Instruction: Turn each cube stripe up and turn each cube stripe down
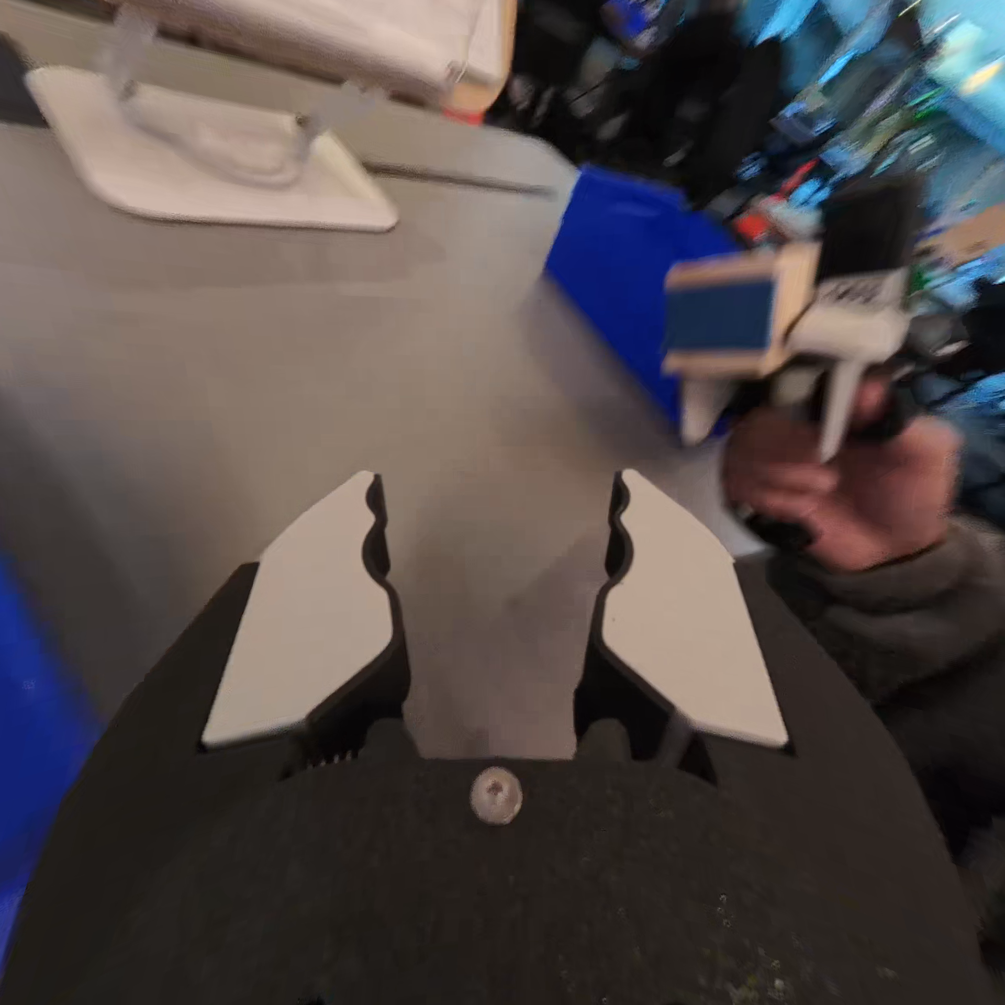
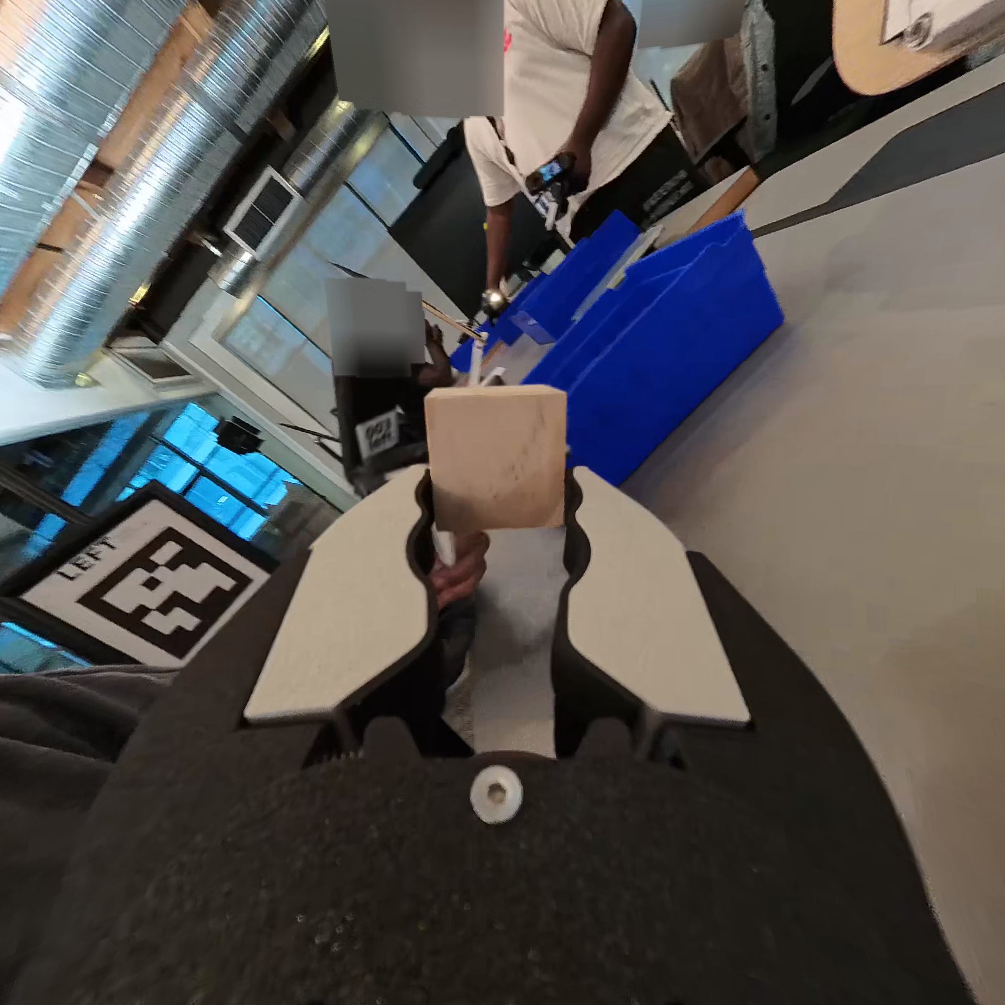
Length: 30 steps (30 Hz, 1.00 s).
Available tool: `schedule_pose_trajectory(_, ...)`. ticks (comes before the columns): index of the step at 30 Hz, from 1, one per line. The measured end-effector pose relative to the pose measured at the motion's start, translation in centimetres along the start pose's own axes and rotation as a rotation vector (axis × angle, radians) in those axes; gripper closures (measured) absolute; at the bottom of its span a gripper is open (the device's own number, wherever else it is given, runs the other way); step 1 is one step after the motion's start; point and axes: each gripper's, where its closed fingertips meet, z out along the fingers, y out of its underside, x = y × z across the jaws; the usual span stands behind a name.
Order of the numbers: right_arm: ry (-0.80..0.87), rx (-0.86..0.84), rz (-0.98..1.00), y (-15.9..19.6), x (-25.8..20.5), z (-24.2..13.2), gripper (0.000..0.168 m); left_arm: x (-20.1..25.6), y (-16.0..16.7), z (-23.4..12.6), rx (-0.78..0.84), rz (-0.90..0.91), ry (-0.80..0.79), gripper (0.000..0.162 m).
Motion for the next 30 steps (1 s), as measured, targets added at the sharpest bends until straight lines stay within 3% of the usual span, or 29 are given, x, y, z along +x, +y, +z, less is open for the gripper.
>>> schedule_pose_trajectory(2,0.039,-0.010,-0.027,0.2,0.5,-0.3,0.124,-1.5,2.7,-0.7,0.022,0.036,-0.106,0.090)
schedule_pose_trajectory(5,0.081,-0.018,-0.060,-0.1,0.8,-0.7,0.123,-0.1,4.0,-0.4,-0.016,0.020,-0.024,0.093)
schedule_pose_trajectory(8,0.156,0.006,-0.148,-3.3,-0.3,-2.9,0.123,1.0,4.3,0.0,-0.061,0.042,0.029,0.094)
schedule_pose_trajectory(11,0.503,0.052,-0.329,-10.6,0.7,-9.9,0.123,1.5,5.2,0.4,-0.105,0.082,0.033,0.095)
schedule_pose_trajectory(15,1.180,-0.015,-0.389,-18.9,8.6,-23.8,0.123,2.6,6.2,0.8,-0.157,0.091,0.069,0.096)
schedule_pose_trajectory(17,1.323,-0.147,-0.267,-19.1,14.1,-27.6,0.123,2.8,6.5,0.9,-0.179,0.098,0.077,0.098)
schedule_pose_trajectory(22,1.531,-0.419,-0.063,-15.0,25.0,-32.1,0.123,2.6,6.3,0.7,-0.183,0.089,0.073,0.100)
schedule_pose_trajectory(30,1.565,-0.517,0.142,-12.0,28.4,-33.3,0.122,2.3,6.6,0.7,-0.205,0.056,0.085,0.101)
